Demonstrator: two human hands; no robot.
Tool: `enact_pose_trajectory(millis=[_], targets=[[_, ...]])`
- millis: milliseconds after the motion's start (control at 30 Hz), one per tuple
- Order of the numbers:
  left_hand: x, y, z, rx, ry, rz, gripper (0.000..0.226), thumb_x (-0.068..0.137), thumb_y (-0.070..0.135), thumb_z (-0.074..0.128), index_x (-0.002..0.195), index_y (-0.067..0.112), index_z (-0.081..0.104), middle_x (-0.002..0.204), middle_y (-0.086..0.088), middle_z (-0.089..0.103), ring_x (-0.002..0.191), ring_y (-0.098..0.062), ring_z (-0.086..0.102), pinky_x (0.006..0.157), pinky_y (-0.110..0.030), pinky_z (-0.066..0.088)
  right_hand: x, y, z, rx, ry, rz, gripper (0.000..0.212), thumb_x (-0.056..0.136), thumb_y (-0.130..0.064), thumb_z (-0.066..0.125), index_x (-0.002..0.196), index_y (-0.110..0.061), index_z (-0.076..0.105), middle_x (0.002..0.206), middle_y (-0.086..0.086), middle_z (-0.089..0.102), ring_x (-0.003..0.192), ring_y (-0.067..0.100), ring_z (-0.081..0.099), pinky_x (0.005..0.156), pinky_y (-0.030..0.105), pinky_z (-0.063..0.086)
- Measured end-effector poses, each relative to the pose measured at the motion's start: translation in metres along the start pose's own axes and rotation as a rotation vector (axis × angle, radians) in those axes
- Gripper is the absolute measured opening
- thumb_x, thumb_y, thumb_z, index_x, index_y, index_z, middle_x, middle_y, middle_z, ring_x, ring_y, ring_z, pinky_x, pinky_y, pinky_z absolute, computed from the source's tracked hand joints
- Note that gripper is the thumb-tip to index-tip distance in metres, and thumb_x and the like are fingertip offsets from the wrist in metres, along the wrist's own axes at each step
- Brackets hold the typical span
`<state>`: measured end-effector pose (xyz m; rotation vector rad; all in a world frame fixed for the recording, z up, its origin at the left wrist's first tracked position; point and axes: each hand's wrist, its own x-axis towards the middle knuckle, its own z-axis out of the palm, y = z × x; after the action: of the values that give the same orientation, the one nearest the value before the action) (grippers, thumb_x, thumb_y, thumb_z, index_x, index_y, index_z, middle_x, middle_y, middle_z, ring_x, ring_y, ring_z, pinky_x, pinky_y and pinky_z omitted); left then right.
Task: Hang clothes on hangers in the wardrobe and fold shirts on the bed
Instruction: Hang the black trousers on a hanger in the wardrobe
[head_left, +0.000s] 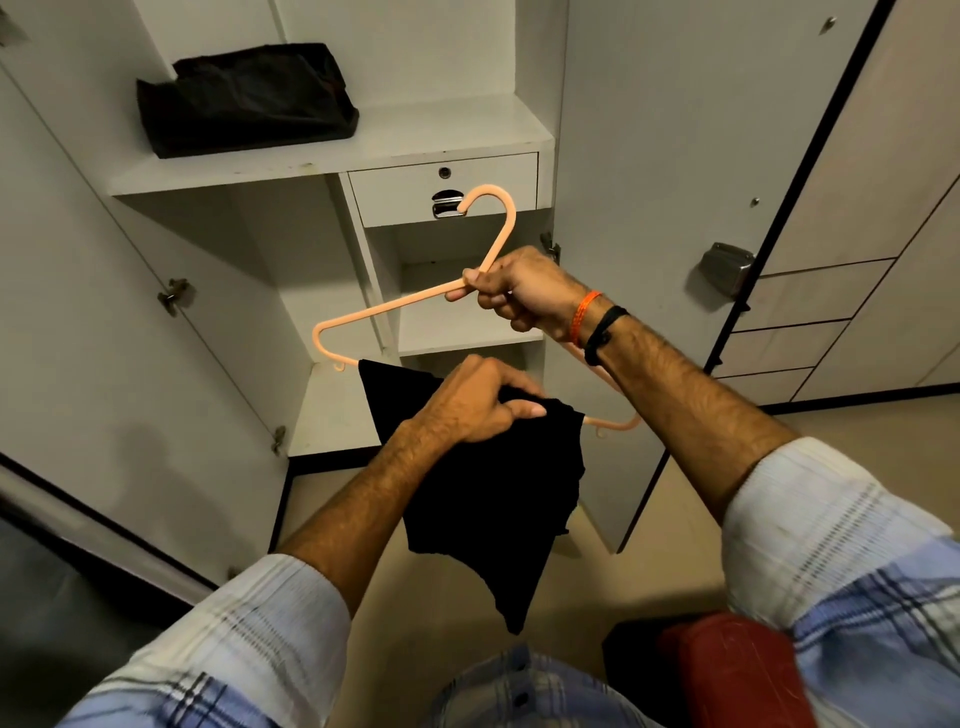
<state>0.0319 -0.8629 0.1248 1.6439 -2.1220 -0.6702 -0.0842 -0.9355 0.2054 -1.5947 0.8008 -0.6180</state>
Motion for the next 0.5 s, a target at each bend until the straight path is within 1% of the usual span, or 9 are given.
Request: enact_pose_trajectory(millis=[133, 233, 267, 333, 367, 400, 433, 467, 500], targets=[[0.003, 0.008, 0.004, 0.133, 0.131, -0.006, 0.014, 0.085, 0.039, 0.071, 0.096, 0.036, 0.078, 0.09, 0.019, 0.073, 0.087, -0.003, 0.063, 0.088, -0.031, 0.052, 0.0, 0.003, 0.001, 0.021, 0.011, 0.013, 0.03, 0.101, -0.023, 0.052, 0.105, -0.003, 0.073, 0.056, -0.004, 0.037, 0.045, 0.007, 0.024, 0.04, 0.018, 0.02], [0.002, 0.016, 0.006, 0.242, 0.235, 0.046, 0.014, 0.086, 0.039, 0.07, 0.096, 0.034, 0.078, 0.089, 0.014, 0.073, 0.086, -0.008, 0.061, 0.08, -0.024, 0.042, 0.003, 0.005, 0.004, 0.016, 0.017, 0.02, 0.03, 0.101, -0.023, 0.052, 0.106, -0.001, 0.073, 0.054, -0.005, 0.037, 0.044, 0.007, 0.023, 0.04, 0.019, 0.019], [0.003, 0.018, 0.008, 0.252, 0.289, 0.056, 0.015, 0.087, 0.039, 0.068, 0.097, 0.034, 0.078, 0.089, 0.012, 0.073, 0.087, -0.01, 0.06, 0.08, -0.024, 0.039, 0.003, 0.005, 0.004, 0.013, 0.016, 0.023, 0.03, 0.101, -0.023, 0.053, 0.105, -0.001, 0.073, 0.054, -0.005, 0.037, 0.045, 0.007, 0.023, 0.04, 0.019, 0.019], [0.006, 0.021, 0.012, 0.224, 0.389, 0.059, 0.017, 0.088, 0.038, 0.065, 0.098, 0.033, 0.077, 0.09, 0.008, 0.074, 0.088, -0.013, 0.06, 0.086, -0.03, 0.042, 0.004, 0.005, 0.005, 0.014, 0.013, 0.03, 0.029, 0.101, -0.022, 0.053, 0.105, -0.002, 0.073, 0.055, -0.004, 0.037, 0.045, 0.007, 0.022, 0.04, 0.019, 0.018], [0.009, 0.022, 0.014, 0.204, 0.395, 0.069, 0.018, 0.088, 0.04, 0.065, 0.1, 0.033, 0.076, 0.092, 0.009, 0.074, 0.089, -0.013, 0.061, 0.091, -0.034, 0.045, 0.004, 0.005, 0.006, 0.017, 0.011, 0.031, 0.029, 0.101, -0.022, 0.053, 0.104, -0.002, 0.073, 0.055, -0.004, 0.036, 0.045, 0.007, 0.022, 0.04, 0.019, 0.018], [0.012, 0.023, 0.015, 0.175, 0.334, 0.088, 0.021, 0.087, 0.043, 0.065, 0.102, 0.033, 0.075, 0.095, 0.01, 0.074, 0.093, -0.012, 0.063, 0.095, -0.037, 0.046, 0.005, 0.005, 0.006, 0.018, 0.009, 0.031, 0.029, 0.101, -0.022, 0.053, 0.105, -0.002, 0.073, 0.055, -0.004, 0.036, 0.045, 0.007, 0.022, 0.04, 0.019, 0.019], [0.014, 0.024, 0.016, 0.144, 0.202, 0.107, 0.026, 0.086, 0.047, 0.066, 0.107, 0.033, 0.074, 0.102, 0.011, 0.074, 0.098, -0.01, 0.064, 0.099, -0.038, 0.047, 0.005, 0.005, 0.006, 0.019, 0.008, 0.031, 0.029, 0.101, -0.022, 0.053, 0.105, -0.002, 0.073, 0.055, -0.004, 0.036, 0.044, 0.006, 0.022, 0.039, 0.019, 0.019], [0.014, 0.026, 0.018, 0.135, 0.031, 0.112, 0.033, 0.087, 0.05, 0.066, 0.113, 0.032, 0.071, 0.11, 0.011, 0.072, 0.105, -0.008, 0.064, 0.101, -0.038, 0.047, 0.004, 0.006, 0.006, 0.02, 0.006, 0.032, 0.029, 0.101, -0.022, 0.052, 0.105, -0.002, 0.073, 0.055, -0.005, 0.036, 0.044, 0.007, 0.023, 0.039, 0.018, 0.019], [0.013, 0.028, 0.02, 0.159, -0.099, 0.108, 0.04, 0.088, 0.052, 0.064, 0.121, 0.028, 0.068, 0.118, 0.009, 0.07, 0.11, -0.009, 0.062, 0.102, -0.038, 0.047, 0.004, 0.008, 0.006, 0.023, 0.006, 0.033, 0.03, 0.101, -0.022, 0.052, 0.105, -0.002, 0.073, 0.055, -0.005, 0.036, 0.045, 0.007, 0.023, 0.039, 0.018, 0.019]])
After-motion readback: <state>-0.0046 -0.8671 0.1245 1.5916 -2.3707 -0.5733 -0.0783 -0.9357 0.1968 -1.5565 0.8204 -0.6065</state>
